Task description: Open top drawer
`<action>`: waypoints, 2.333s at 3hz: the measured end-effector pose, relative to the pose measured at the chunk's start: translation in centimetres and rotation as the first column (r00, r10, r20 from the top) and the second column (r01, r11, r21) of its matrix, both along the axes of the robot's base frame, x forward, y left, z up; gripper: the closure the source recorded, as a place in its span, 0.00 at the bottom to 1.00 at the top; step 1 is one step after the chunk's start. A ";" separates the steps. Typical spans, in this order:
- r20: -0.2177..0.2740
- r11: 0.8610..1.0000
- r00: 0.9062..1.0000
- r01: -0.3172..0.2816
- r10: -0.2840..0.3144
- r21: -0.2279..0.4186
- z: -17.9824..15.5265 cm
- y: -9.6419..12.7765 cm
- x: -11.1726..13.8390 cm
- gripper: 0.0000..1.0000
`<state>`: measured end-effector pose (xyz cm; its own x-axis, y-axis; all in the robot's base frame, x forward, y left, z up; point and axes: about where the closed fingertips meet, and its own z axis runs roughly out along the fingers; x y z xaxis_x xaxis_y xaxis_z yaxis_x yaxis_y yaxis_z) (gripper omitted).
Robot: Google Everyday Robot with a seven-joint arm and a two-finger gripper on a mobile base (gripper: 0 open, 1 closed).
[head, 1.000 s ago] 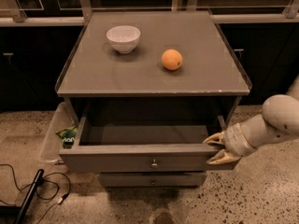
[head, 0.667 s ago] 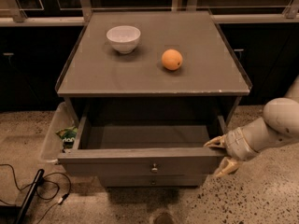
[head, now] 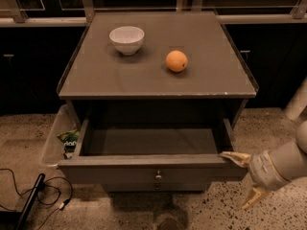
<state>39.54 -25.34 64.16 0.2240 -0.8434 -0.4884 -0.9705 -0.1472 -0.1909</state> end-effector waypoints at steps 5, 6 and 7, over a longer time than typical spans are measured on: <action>0.025 1.000 0.999 -0.026 0.026 -0.009 2.0 -0.6 -4.6 0.26; 0.025 1.000 0.999 -0.026 0.026 -0.009 2.0 -0.6 -4.6 0.00; 0.025 1.000 0.999 -0.026 0.026 -0.009 2.0 -0.6 -4.6 0.00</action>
Offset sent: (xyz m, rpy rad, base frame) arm -0.0697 -0.0089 0.0169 -0.0037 -0.0367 0.0449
